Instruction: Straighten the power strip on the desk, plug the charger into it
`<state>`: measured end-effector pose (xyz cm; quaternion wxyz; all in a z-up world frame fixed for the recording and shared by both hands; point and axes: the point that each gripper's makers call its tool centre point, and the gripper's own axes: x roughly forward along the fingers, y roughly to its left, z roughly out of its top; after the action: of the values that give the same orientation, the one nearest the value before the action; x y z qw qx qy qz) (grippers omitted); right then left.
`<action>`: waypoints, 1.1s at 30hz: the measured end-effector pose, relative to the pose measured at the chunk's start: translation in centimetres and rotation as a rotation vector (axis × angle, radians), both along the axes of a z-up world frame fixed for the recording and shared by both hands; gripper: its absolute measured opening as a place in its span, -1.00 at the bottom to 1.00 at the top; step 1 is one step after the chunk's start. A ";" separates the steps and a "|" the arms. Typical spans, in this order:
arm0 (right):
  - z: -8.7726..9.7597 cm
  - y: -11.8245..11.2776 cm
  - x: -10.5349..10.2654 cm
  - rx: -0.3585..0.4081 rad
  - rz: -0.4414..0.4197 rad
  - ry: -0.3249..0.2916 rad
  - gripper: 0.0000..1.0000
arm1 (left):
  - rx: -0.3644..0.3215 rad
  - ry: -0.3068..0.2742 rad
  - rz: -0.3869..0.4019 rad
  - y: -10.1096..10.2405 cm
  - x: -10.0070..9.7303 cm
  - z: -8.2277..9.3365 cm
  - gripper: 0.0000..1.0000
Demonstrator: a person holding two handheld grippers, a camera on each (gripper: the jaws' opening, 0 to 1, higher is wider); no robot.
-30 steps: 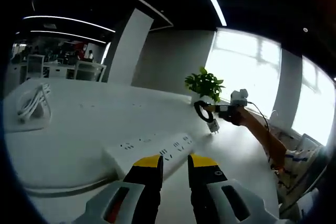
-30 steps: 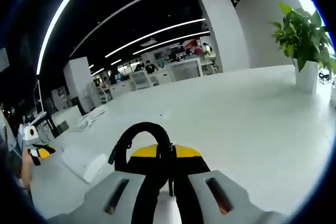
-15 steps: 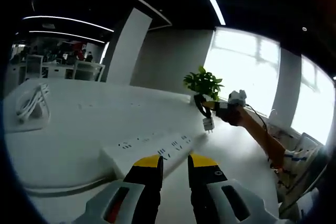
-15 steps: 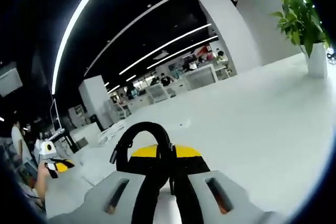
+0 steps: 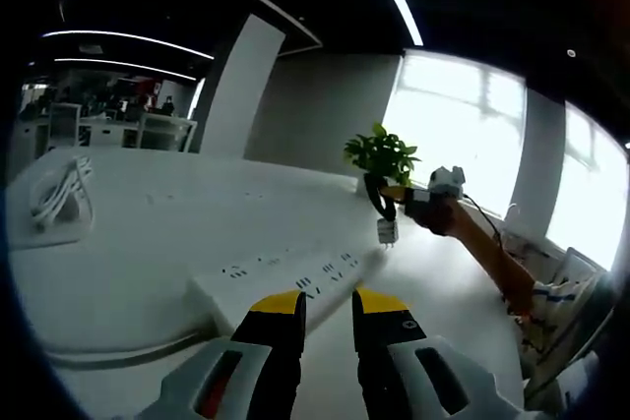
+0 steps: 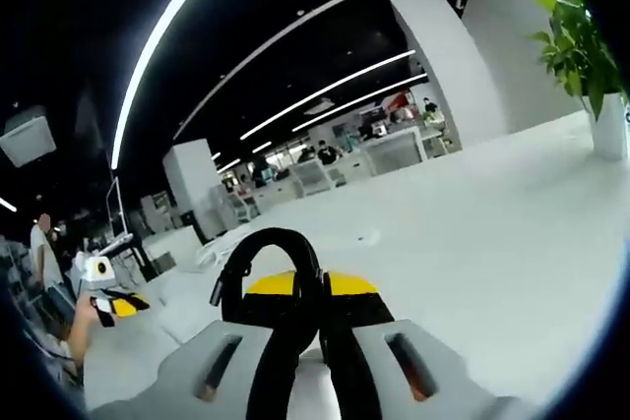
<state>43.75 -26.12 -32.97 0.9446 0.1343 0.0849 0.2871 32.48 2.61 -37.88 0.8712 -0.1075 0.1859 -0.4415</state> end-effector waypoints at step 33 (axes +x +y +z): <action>-1.5 8.7 -5.6 0.095 0.152 -0.063 -0.86 | 0.010 -0.046 0.042 -0.1 0.7 0.0 -0.61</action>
<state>38.11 -17.44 -34.48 0.9150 0.1629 0.0512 0.3656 33.21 2.49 -37.84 0.8848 -0.0969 0.1657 -0.4246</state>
